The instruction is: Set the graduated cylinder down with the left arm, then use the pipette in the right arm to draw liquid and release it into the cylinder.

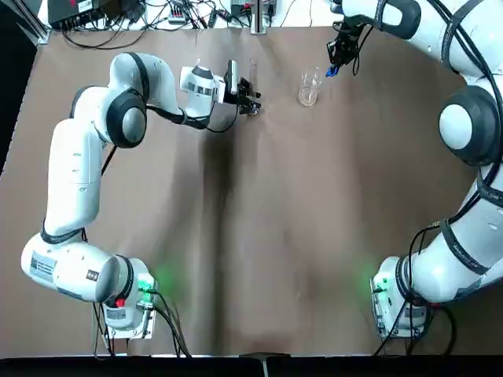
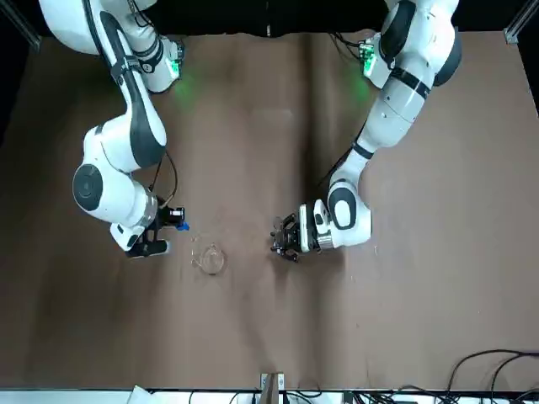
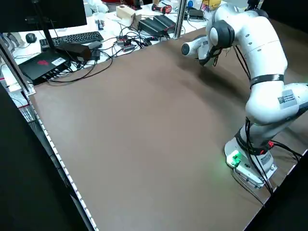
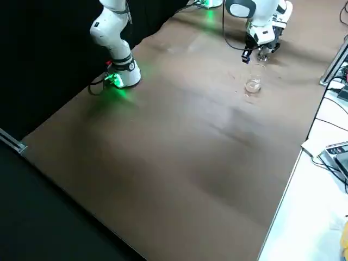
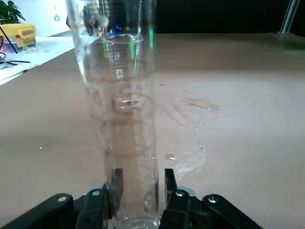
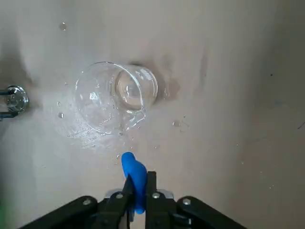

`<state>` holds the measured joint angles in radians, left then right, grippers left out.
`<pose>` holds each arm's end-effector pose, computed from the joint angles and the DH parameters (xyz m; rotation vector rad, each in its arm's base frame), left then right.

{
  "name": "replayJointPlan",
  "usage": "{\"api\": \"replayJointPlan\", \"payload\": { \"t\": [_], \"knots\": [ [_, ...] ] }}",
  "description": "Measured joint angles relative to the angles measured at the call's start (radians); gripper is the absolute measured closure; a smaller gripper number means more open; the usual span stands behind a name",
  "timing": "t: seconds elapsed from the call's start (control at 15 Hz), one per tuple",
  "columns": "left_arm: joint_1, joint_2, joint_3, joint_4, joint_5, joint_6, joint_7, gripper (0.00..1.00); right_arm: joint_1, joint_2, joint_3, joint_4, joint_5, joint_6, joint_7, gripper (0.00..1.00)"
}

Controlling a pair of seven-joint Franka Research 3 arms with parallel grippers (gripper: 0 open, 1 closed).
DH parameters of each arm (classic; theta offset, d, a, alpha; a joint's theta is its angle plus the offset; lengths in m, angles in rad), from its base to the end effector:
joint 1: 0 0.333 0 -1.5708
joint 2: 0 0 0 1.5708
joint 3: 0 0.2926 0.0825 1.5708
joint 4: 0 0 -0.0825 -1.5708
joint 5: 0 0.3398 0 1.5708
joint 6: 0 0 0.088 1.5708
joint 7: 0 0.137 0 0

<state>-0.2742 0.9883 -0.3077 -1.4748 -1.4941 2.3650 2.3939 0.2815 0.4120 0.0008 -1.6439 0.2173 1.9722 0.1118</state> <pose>0.5655 -0.3718 0.1174 1.5021 -1.4971 1.0220 0.5795 0.1886 0.3406 -2.9576 -0.1137 0.1786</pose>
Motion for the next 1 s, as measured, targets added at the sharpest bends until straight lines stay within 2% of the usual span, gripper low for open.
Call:
{"api": "replayJointPlan", "payload": {
  "t": [0.2, 0.27, 0.33, 0.4, 0.73, 1.0],
  "knots": [
    [0.000, 0.000, 0.002, 0.003, -0.001, 0.006, 0.000, 0.31, 0.000, 0.005, -0.001, 0.005, 0.000, 0.003, 0.001, 0.87],
    [0.000, 0.000, 0.002, 0.003, -0.003, 0.011, -0.001, 0.22, 0.000, 0.009, -0.001, 0.007, 0.000, 0.004, 0.001, 0.87],
    [0.000, 0.000, 0.003, 0.003, -0.007, 0.014, -0.001, 0.08, 0.000, 0.012, -0.001, 0.011, 0.000, 0.005, 0.001, 0.87],
    [0.000, 0.000, 0.003, 0.003, -0.010, 0.016, -0.001, 0.01, 0.000, 0.015, -0.001, 0.013, 0.000, 0.005, 0.002, 0.87],
    [0.010, 0.001, 0.015, 0.003, -0.014, 0.027, -0.002, 0.00, -0.001, 0.016, -0.003, 0.017, 0.000, 0.005, 0.005, 0.86],
    [0.074, 0.000, 0.019, -0.002, -0.012, 0.031, -0.002, 0.00, -0.002, 0.017, -0.005, 0.018, 0.000, 0.005, 0.007, 0.84]
  ]
}}
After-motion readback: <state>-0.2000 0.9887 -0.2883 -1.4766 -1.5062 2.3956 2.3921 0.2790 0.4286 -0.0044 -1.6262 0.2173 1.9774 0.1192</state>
